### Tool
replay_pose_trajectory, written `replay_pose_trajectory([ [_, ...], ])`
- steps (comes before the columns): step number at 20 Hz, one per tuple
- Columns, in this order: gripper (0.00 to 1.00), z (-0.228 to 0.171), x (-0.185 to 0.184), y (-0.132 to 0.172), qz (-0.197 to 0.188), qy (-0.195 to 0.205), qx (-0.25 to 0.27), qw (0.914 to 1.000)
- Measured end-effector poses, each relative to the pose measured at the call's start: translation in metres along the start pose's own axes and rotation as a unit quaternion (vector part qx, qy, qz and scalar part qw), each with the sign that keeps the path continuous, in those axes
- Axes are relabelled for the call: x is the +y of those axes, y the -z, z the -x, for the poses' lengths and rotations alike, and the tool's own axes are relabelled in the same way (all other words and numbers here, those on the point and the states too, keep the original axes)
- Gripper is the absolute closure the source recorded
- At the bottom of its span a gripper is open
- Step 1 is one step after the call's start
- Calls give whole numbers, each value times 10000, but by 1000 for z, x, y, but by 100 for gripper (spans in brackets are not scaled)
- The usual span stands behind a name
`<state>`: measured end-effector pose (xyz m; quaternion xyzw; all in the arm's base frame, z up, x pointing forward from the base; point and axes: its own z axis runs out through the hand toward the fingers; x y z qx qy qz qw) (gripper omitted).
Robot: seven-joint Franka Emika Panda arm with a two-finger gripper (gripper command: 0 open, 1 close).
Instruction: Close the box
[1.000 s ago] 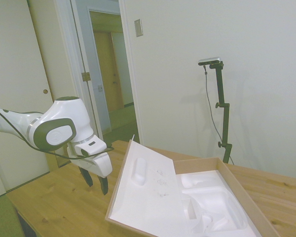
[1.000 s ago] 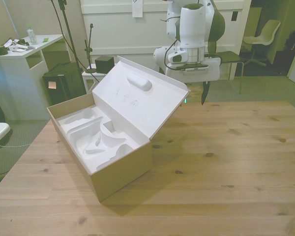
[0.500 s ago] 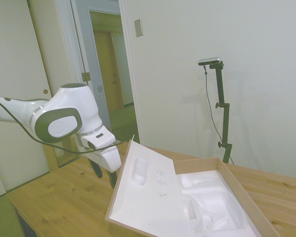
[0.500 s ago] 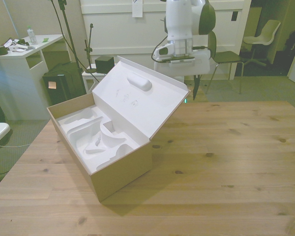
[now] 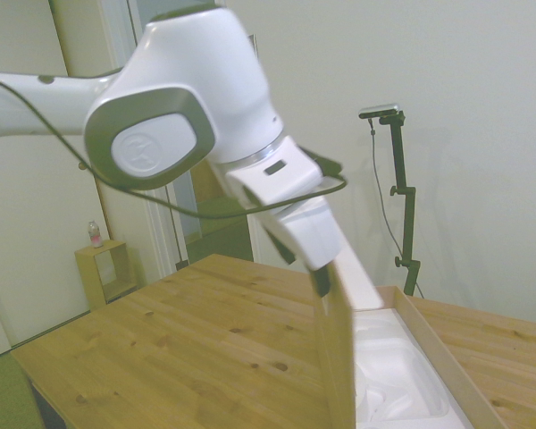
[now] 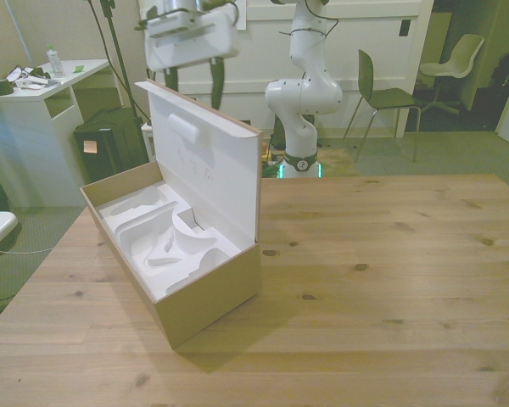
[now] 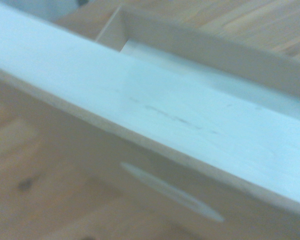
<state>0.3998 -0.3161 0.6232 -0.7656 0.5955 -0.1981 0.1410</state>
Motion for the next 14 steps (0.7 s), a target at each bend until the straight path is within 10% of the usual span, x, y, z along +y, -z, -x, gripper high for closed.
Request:
replay_pose_trajectory([
  [6, 0, -9, -28, -39, 120, 23, 23, 9999],
  [14, 0, 175, -46, -107, 576, 1539, -788, 9833],
])
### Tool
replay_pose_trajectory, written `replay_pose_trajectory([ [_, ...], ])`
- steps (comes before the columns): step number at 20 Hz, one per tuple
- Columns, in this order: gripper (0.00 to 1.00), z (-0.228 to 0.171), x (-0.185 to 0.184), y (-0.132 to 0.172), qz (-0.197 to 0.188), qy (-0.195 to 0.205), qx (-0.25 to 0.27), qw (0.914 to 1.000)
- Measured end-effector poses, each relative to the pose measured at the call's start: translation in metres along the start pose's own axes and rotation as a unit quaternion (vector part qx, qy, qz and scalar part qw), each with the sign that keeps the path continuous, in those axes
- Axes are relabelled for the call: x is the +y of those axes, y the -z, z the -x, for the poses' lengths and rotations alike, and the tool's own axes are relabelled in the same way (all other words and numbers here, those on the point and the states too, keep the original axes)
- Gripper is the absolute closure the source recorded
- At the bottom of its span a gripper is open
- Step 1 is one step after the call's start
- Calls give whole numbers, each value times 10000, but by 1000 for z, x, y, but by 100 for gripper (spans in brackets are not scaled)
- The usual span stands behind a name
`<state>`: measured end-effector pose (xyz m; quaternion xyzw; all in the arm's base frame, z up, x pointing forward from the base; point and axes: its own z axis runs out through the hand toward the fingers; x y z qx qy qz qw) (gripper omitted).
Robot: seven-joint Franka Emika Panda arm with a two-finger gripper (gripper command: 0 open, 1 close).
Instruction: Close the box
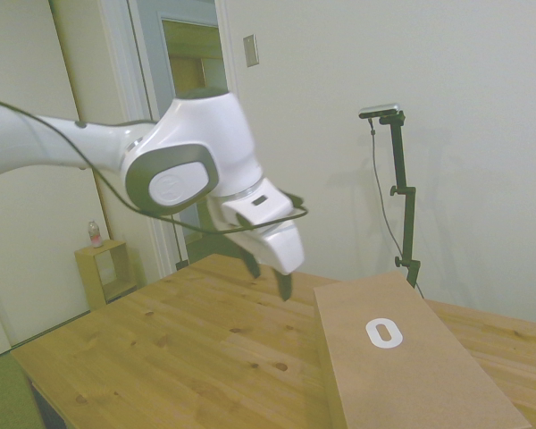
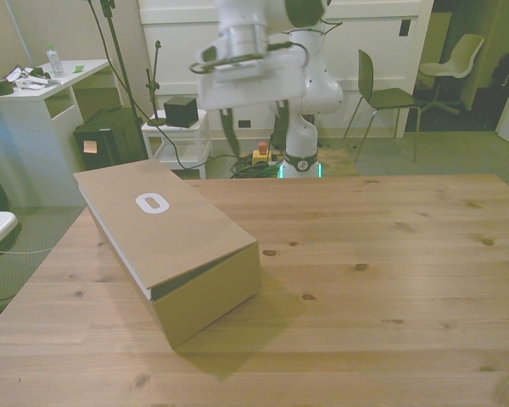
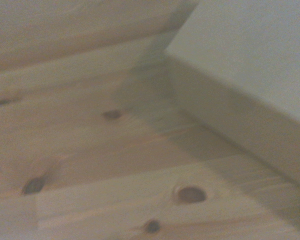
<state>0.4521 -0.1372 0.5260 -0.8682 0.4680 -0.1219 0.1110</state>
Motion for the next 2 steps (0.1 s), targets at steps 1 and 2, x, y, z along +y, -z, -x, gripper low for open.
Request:
replay_pose_trajectory([
  [1, 0, 26, -6, -15, 101, 163, -59, 9998],
  [2, 0, 51, -8, -30, 229, 327, -134, 9991],
])
